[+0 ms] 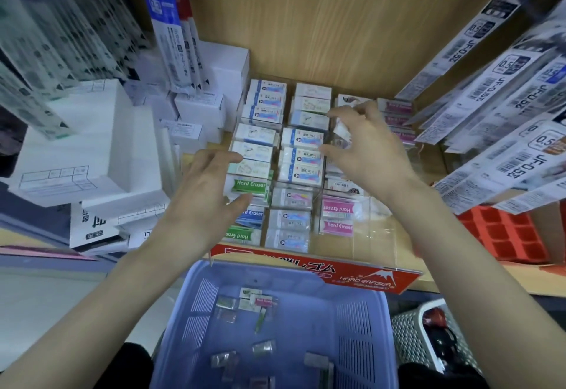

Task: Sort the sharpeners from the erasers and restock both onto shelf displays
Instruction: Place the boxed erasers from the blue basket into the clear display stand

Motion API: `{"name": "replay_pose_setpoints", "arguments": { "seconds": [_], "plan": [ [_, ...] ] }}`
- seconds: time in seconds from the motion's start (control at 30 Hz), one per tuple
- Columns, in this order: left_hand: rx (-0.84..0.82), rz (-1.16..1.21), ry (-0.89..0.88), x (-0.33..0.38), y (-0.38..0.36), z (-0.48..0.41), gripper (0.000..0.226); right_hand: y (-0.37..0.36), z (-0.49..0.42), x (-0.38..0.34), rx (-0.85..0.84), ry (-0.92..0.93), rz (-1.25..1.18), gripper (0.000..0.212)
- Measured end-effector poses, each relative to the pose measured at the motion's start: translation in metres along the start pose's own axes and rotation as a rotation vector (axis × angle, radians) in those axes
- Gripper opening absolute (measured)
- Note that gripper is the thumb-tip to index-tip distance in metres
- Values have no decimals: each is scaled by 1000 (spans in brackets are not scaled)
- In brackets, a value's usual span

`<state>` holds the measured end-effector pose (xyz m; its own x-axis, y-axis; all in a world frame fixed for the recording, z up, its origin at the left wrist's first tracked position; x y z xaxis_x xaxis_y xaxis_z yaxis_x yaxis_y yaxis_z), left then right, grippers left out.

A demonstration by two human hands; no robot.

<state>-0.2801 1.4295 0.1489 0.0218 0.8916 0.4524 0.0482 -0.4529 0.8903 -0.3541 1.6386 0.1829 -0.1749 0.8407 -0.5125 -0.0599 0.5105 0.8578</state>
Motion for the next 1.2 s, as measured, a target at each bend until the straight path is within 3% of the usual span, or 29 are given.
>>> {"name": "replay_pose_setpoints", "arguments": {
  "seconds": [0.1, 0.17, 0.23, 0.3, 0.43, 0.6, 0.77, 0.97, 1.07, 1.2],
  "plan": [
    [-7, 81, -17, 4, 5, 5, 46, 8, 39, -1, 53, -58, -338, 26],
    [-31, 199, -48, 10, 8, 10, 40, 5, 68, -2, -53, -257, -729, 13],
    [-144, 316, -111, 22, 7, 18, 36, -6, 94, -1, -187, -494, -1150, 12],
    [-285, 331, -225, 34, 0, 29, 43, -18, 112, 2, -247, -615, -1313, 20],
    [-370, 234, -392, 41, -20, 39, 47, -25, 118, 1, -283, -630, -1407, 39],
    [-188, 240, -441, 40, -22, 32, 35, -16, 114, -3, -286, -486, -1439, 27],
    [-138, 291, -404, 36, -22, 28, 32, -3, 110, 10, -316, -222, -1149, 40],
    [-135, 193, -410, 41, -23, 29, 36, 8, 111, 17, -360, -142, -969, 49],
    [-164, 208, -376, 43, -21, 28, 36, 15, 110, 21, -463, -170, -910, 40],
    [-258, 473, -174, 50, -19, 31, 46, 10, 110, 21, -455, -332, -1030, 14]
  ]
}}
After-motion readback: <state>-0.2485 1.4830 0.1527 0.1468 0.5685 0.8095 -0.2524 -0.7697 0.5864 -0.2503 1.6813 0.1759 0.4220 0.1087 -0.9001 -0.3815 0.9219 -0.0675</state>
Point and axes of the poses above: each hand's wrist, its own z-axis away from the middle knuckle, its own y-axis out of the back of the hand, x = y × z, the point moved 1 cm from there along -z, towards the middle knuckle, and after that the axes turned 10 degrees about -z, right-handed, at the moved point
